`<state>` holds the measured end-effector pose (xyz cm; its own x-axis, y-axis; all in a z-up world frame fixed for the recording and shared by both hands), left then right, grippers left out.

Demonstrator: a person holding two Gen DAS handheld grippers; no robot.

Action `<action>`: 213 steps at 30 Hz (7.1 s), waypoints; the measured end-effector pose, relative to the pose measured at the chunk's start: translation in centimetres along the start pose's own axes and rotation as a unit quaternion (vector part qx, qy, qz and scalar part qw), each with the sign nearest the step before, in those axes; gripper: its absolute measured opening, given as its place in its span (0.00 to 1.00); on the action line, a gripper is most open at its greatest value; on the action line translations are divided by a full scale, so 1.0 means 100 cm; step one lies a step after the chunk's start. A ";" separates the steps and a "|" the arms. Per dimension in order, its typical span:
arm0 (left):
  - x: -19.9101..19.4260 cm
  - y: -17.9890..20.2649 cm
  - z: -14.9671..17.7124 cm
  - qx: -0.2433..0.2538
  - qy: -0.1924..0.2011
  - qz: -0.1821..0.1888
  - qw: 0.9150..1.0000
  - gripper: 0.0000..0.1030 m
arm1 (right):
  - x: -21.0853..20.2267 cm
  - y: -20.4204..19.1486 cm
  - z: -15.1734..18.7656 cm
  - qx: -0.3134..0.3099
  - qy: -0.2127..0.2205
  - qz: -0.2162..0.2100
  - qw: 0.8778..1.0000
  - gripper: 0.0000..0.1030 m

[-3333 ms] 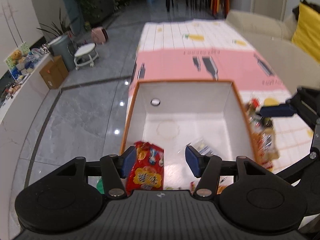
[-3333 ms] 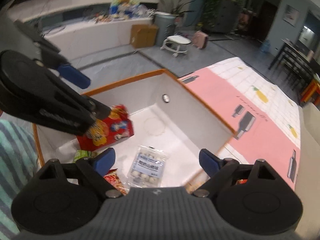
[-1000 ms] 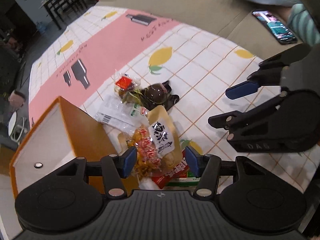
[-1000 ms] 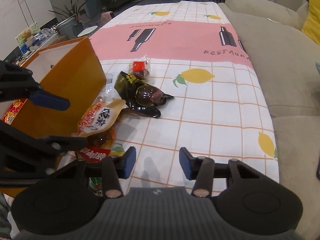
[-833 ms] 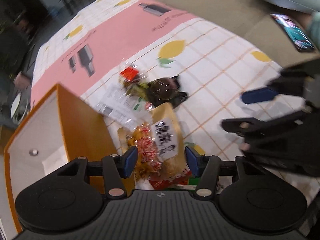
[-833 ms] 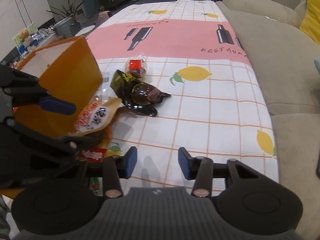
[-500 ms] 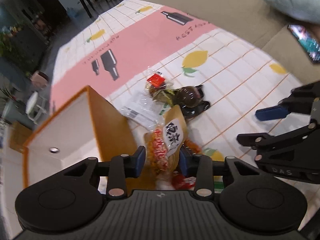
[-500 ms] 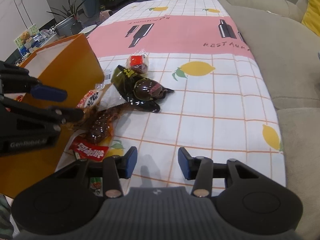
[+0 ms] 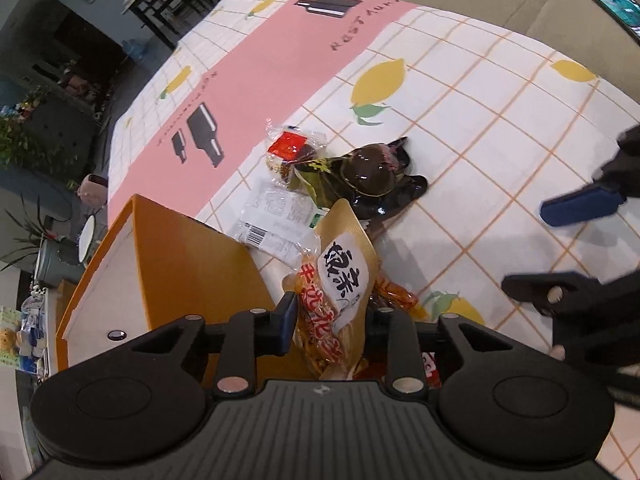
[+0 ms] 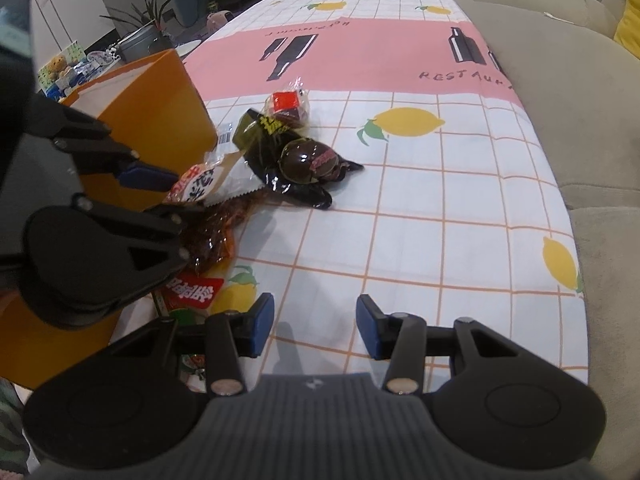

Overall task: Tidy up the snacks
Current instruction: 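Grasp the beige snack bag with the left tool while the right grasps the dark wrapped snack, then carry both snacks over the box and open both tools to drop them, then move both tools back over the remaining snacks on the tablecloth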

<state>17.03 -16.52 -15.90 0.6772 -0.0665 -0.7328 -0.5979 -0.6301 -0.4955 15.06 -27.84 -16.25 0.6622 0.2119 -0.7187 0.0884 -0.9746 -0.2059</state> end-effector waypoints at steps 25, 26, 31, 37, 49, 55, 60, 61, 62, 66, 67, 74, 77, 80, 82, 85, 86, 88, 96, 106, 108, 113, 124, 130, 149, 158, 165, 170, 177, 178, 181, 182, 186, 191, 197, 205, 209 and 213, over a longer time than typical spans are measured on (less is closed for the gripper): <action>-0.047 -0.065 0.001 -0.237 0.062 0.061 0.968 0.22 | 0.022 -0.029 -0.031 -0.255 0.097 -0.032 0.961 0.66; -0.046 -0.066 0.000 -0.240 0.062 0.062 0.967 0.22 | 0.026 -0.030 -0.032 -0.269 0.099 -0.034 0.957 0.66; -0.044 -0.068 0.000 -0.245 0.059 0.067 0.965 0.22 | 0.046 -0.028 -0.037 -0.314 0.107 -0.046 0.942 0.66; -0.038 -0.067 0.000 -0.249 0.053 0.070 0.965 0.22 | 0.065 -0.031 -0.041 -0.335 0.102 -0.052 0.935 0.66; -0.038 -0.066 0.001 -0.259 0.051 0.077 0.962 0.22 | 0.078 -0.025 -0.043 -0.303 0.070 -0.058 0.949 0.47; -0.051 -0.065 0.002 -0.280 0.062 0.085 0.954 0.22 | 0.058 -0.017 -0.035 -0.271 0.056 -0.035 0.960 0.37; -0.066 -0.064 0.002 -0.293 0.077 0.088 0.949 0.22 | 0.032 -0.006 -0.034 -0.210 0.049 -0.017 0.976 0.36; -0.069 -0.065 0.002 -0.298 0.080 0.089 0.947 0.22 | 0.025 -0.005 -0.034 -0.197 0.049 -0.013 0.979 0.36; -0.073 -0.065 0.002 -0.305 0.084 0.090 0.944 0.22 | 0.018 -0.004 -0.034 -0.187 0.052 -0.010 0.981 0.36; -0.089 -0.070 0.005 -0.335 0.099 0.093 0.932 0.22 | -0.015 -0.006 -0.033 -0.135 0.070 -0.006 0.988 0.36; -0.094 -0.072 0.006 -0.341 0.104 0.093 0.930 0.22 | -0.023 -0.008 -0.033 -0.123 0.075 -0.006 0.990 0.36; -0.131 -0.086 0.014 -0.364 0.138 0.077 0.918 0.22 | -0.080 -0.029 -0.030 -0.075 0.131 -0.024 0.988 0.36; -0.146 -0.096 0.020 -0.366 0.149 0.064 0.917 0.22 | -0.094 -0.039 -0.034 -0.050 0.134 -0.056 0.988 0.36; -0.160 -0.109 0.028 -0.361 0.156 0.048 0.918 0.22 | -0.103 -0.054 -0.039 -0.035 0.136 -0.101 0.985 0.36; -0.167 -0.120 0.037 -0.363 0.157 0.037 0.918 0.22 | -0.108 -0.067 -0.043 -0.042 0.142 -0.119 0.982 0.36; -0.173 -0.137 0.050 -0.365 0.151 0.023 0.919 0.22 | -0.112 -0.088 -0.049 -0.061 0.146 -0.146 0.976 0.36; -0.172 -0.144 0.054 -0.362 0.147 0.017 0.920 0.22 | -0.111 -0.095 -0.052 -0.067 0.144 -0.155 0.975 0.36; -0.172 -0.156 0.063 -0.353 0.138 -0.003 0.925 0.22 | -0.110 -0.112 -0.057 -0.087 0.140 -0.171 0.971 0.36; -0.143 -0.197 0.092 -0.345 0.094 -0.016 0.934 0.22 | -0.083 -0.191 -0.070 -0.214 0.112 -0.188 0.952 0.36; -0.087 -0.209 0.119 -0.322 0.034 0.008 0.946 0.22 | -0.019 -0.233 -0.062 -0.388 0.072 -0.143 0.908 0.36; -0.078 -0.209 0.123 -0.322 0.022 0.014 0.946 0.22 | -0.008 -0.234 -0.059 -0.418 0.065 -0.129 0.897 0.36; -0.060 -0.206 0.129 -0.317 0.001 0.026 0.948 0.22 | 0.012 -0.236 -0.054 -0.471 0.050 -0.111 0.874 0.37; -0.040 -0.197 0.133 -0.313 -0.017 0.045 0.949 0.23 | 0.038 -0.236 -0.057 -0.498 0.015 -0.090 0.862 0.40; -0.037 -0.196 0.130 -0.306 -0.021 0.048 0.951 0.23 | 0.033 -0.236 -0.054 -0.504 0.007 -0.091 0.859 0.42; -0.068 -0.185 0.112 -0.260 0.018 0.035 0.965 0.51 | 0.026 -0.240 -0.063 -0.488 0.017 -0.096 0.868 0.63; -0.103 -0.183 0.103 -0.289 0.052 -0.005 0.956 0.60 | -0.009 -0.216 -0.077 -0.419 0.046 -0.083 0.903 0.73; -0.125 -0.173 0.104 -0.315 0.059 -0.021 0.947 0.61 | -0.034 -0.183 -0.077 -0.338 0.063 -0.063 0.937 0.74; -0.140 -0.158 0.101 -0.333 0.071 -0.018 0.940 0.61 | -0.049 -0.164 -0.071 -0.292 0.069 -0.047 0.953 0.74; -0.155 -0.127 0.085 -0.334 0.093 0.003 0.938 0.61 | -0.066 -0.130 -0.055 -0.251 0.073 -0.022 0.965 0.74; -0.155 -0.123 0.082 -0.331 0.095 0.009 0.939 0.61 | -0.069 -0.124 -0.054 -0.244 0.073 -0.020 0.967 0.74; -0.155 -0.107 0.073 -0.314 0.100 0.026 0.944 0.61 | -0.074 -0.106 -0.048 -0.220 0.072 -0.020 0.973 0.74; -0.155 -0.102 0.070 -0.308 0.101 0.031 0.946 0.61 | -0.075 -0.101 -0.045 -0.212 0.071 -0.022 0.974 0.74; -0.154 -0.082 0.063 -0.289 0.103 0.050 0.950 0.61 | -0.079 -0.084 -0.036 -0.189 0.073 -0.031 0.979 0.74; -0.153 -0.059 0.057 -0.267 0.099 0.079 0.955 0.61 | -0.081 -0.067 -0.015 -0.170 0.063 -0.039 0.983 0.73; -0.141 -0.036 0.061 -0.249 0.074 0.106 0.960 0.61 | -0.074 -0.051 0.008 -0.154 0.035 -0.039 0.987 0.70; -0.133 -0.026 0.073 -0.230 0.057 0.122 0.964 0.61 | -0.058 -0.049 0.024 -0.155 0.010 -0.067 0.986 0.66; -0.131 -0.028 0.071 -0.229 0.067 0.123 0.963 0.61 | -0.050 -0.060 0.022 -0.175 0.022 -0.085 0.981 0.59; -0.129 -0.036 0.069 -0.232 0.070 0.122 0.963 0.60 | -0.034 -0.071 0.019 -0.196 0.025 -0.102 0.975 0.46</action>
<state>7.51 -8.09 -7.89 0.6106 -0.3400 -0.7153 -0.5137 -0.8574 -0.0310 10.73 -21.46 -13.60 0.6355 0.4094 -0.6546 0.4932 -0.8676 -0.0638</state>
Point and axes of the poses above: each gripper's, at about its wrist camera, not at the fingertips, and x roughly the way its jaws point, y to its right, z to its underside, the point moved 1 cm from there along x, roughly the way its jaws point, and after that the axes turned 12 degrees about y, right-handed, at the moved point
